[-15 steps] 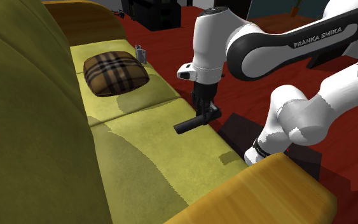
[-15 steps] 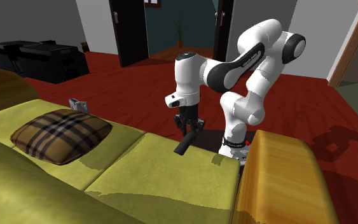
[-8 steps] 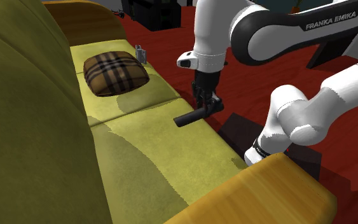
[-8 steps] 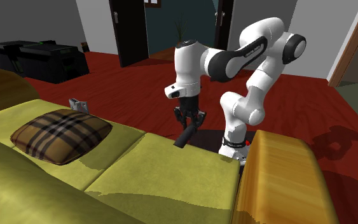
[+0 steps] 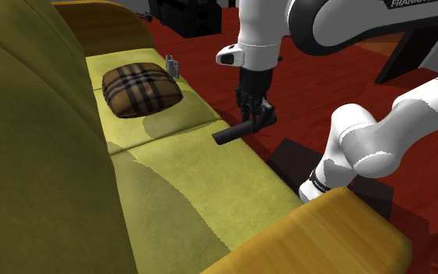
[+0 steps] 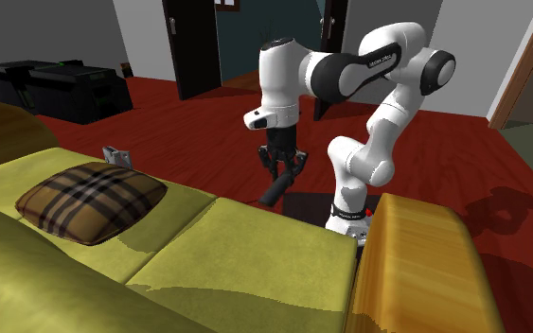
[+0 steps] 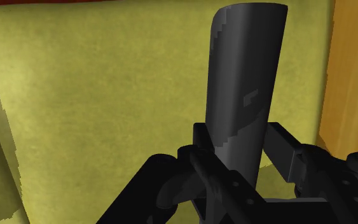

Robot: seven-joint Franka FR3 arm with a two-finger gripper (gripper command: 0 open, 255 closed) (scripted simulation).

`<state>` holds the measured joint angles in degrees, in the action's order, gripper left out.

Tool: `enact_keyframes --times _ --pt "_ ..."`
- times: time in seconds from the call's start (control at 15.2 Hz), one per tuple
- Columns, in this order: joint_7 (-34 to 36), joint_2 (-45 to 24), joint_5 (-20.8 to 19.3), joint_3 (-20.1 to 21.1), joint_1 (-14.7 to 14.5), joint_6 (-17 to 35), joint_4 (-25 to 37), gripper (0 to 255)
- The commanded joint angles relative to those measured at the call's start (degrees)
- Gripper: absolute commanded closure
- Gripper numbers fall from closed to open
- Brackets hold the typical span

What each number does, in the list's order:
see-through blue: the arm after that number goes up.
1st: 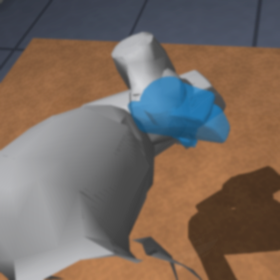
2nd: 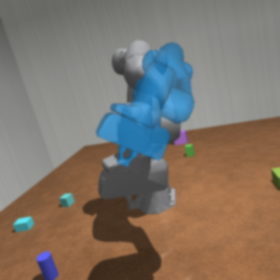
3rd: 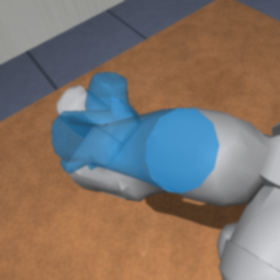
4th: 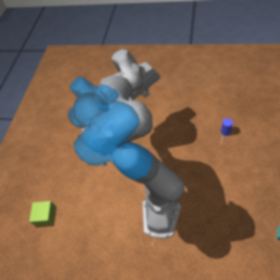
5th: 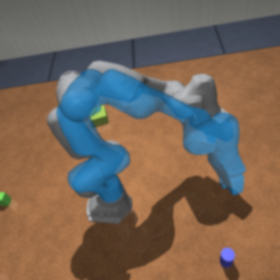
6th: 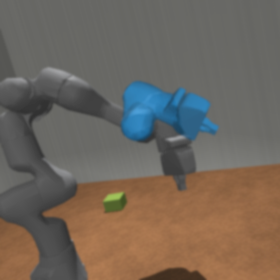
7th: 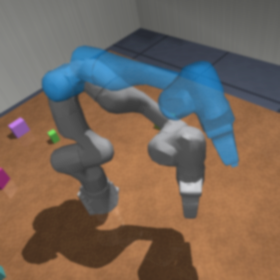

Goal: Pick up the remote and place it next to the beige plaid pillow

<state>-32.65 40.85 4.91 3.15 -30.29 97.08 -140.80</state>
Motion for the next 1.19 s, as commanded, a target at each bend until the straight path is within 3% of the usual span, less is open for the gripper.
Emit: enact_keyframes --times 0.0,0.2,0.66,1.12 --pt "0.1 0.1 0.0 0.0 0.0 -1.6 1.5 255" --pt "-0.9 -1.5 -0.8 -1.0 0.5 -2.6 4.0 255" --pt "-8.5 -12.5 -4.5 -7.2 3.3 0.0 12.1 255" --pt "-15.9 -24.8 -5.7 -12.6 5.4 1.0 23.4 255"
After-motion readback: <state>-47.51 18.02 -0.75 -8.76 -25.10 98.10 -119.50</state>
